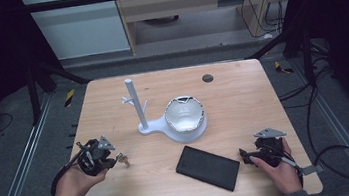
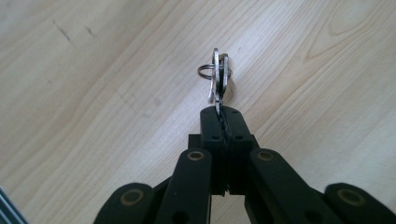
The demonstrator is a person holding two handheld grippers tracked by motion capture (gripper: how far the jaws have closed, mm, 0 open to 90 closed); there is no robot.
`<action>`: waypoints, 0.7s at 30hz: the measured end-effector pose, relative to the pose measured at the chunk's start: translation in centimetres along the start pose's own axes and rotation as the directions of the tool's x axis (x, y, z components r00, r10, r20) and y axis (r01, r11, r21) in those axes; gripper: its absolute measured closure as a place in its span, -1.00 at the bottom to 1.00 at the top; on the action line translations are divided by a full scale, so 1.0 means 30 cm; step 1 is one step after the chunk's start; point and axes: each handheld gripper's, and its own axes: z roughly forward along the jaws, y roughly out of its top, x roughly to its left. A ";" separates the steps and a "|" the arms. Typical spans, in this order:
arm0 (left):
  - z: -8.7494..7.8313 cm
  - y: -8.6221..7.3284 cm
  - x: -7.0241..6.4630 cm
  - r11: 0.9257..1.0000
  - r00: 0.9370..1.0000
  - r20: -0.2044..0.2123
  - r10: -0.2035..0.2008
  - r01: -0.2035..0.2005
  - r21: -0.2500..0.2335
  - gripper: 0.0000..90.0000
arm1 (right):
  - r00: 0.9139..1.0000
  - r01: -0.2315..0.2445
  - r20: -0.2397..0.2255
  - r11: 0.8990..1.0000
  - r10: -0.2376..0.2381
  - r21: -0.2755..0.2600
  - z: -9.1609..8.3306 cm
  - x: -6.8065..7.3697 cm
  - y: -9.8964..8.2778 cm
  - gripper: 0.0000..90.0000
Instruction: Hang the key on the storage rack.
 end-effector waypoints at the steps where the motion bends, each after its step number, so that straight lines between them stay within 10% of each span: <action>1: -0.014 0.015 0.001 1.000 1.000 -0.002 0.004 -0.004 0.003 0.98 | 1.000 0.000 0.000 1.000 0.000 0.000 0.000 0.000 0.000 -0.99; 21: -0.325 0.315 0.083 0.998 0.995 -0.071 0.064 -0.064 -0.003 0.98 | 1.000 -0.003 -0.003 1.000 0.003 0.001 0.000 0.001 0.000 -0.99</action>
